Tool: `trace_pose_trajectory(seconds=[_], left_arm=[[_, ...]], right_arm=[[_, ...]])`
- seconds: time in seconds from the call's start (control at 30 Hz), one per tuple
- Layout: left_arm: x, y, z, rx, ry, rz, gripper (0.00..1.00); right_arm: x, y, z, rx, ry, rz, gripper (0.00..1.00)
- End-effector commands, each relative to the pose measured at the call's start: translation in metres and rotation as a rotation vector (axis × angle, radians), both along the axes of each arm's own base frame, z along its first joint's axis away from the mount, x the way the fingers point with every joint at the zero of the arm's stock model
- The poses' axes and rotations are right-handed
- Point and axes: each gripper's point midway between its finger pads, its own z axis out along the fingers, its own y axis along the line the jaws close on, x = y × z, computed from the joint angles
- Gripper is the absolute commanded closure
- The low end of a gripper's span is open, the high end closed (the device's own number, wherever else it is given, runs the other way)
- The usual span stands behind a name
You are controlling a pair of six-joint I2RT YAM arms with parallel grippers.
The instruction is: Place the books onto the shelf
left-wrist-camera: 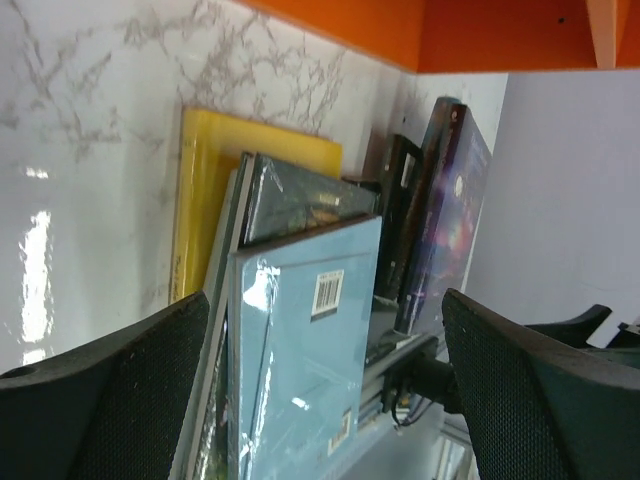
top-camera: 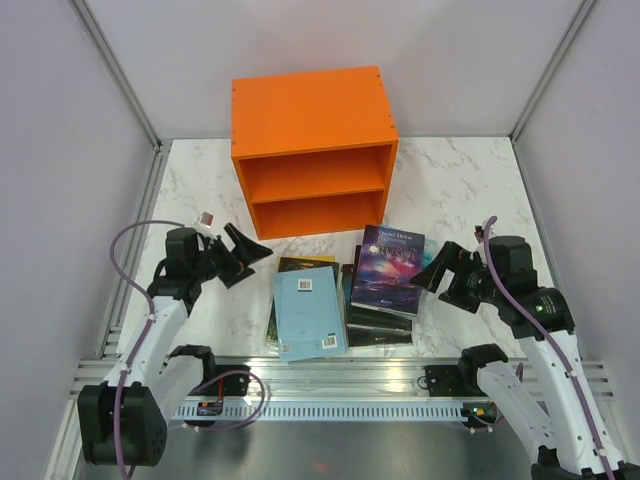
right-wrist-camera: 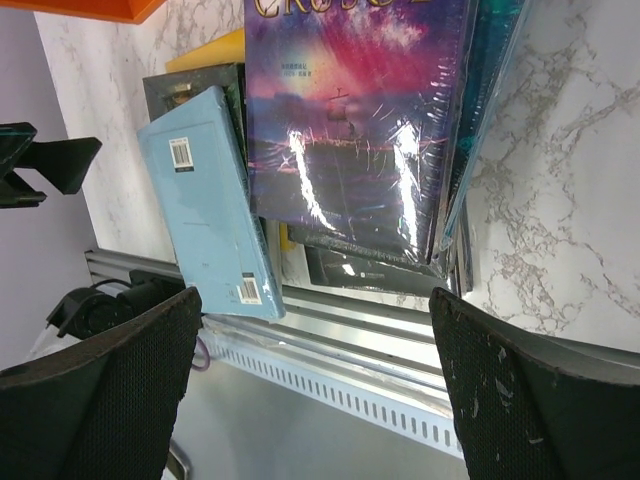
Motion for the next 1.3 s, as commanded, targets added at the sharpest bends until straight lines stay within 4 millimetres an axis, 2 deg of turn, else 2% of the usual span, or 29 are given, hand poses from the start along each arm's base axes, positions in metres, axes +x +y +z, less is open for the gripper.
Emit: trace_pose_trajectory(seconds=[0.0,0.1,0.23,0.37,0.5,0.6,0.63,0.7,0.73,0.8,0.83,0.93,1.0,1.1,1.27], left_arm=[[-0.025,-0.012,0.007,-0.112,0.097,-0.028,0.0],[-0.038,-0.004,0.011,-0.047,0.068,-0.014,0.0],[-0.049,-0.006,0.007,-0.048,0.068,-0.038,0.0],[-0.055,-0.008,-0.004,-0.05,0.093,-0.048,0.0],[-0.057,-0.011,-0.012,-0.047,0.111,-0.068,0.0],[-0.057,-0.011,-0.017,-0.043,0.129,-0.075,0.0],[-0.056,-0.012,-0.017,-0.042,0.13,-0.078,0.0],[-0.054,-0.012,-0.019,-0.035,0.14,-0.087,0.0],[-0.053,-0.012,-0.02,-0.035,0.145,-0.091,0.0],[-0.051,-0.013,-0.02,-0.029,0.153,-0.104,0.0],[-0.05,-0.013,-0.019,-0.029,0.151,-0.108,0.0],[-0.047,-0.014,-0.018,-0.029,0.155,-0.13,0.0],[-0.046,-0.016,-0.015,-0.032,0.149,-0.148,0.0],[-0.047,-0.02,-0.011,-0.049,0.152,-0.175,0.0],[-0.051,-0.025,-0.012,-0.078,0.174,-0.216,0.0]], right_arm=[[-0.008,0.003,-0.003,-0.004,-0.006,0.056,0.02],[-0.012,0.01,0.002,0.03,-0.017,0.098,0.02],[-0.008,0.03,0.005,0.141,-0.036,0.174,0.02],[-0.004,0.05,0.005,0.246,-0.023,0.219,0.07],[0.0,0.069,0.004,0.259,-0.016,0.27,0.07],[0.001,0.092,-0.003,0.242,-0.008,0.294,0.09],[-0.001,0.106,-0.009,0.219,-0.018,0.322,0.1],[-0.005,0.119,-0.019,0.193,0.003,0.317,0.1],[-0.011,0.129,-0.033,0.154,0.011,0.333,0.11],[-0.022,0.137,-0.054,0.137,0.063,0.333,0.11],[-0.027,0.148,-0.06,0.148,0.063,0.36,0.1],[-0.041,0.161,-0.08,0.157,0.094,0.389,0.1],[-0.042,0.164,-0.096,0.137,0.104,0.374,0.11],[-0.043,0.171,-0.108,0.181,0.09,0.357,0.1],[-0.043,0.188,-0.113,0.288,0.077,0.315,0.1]])
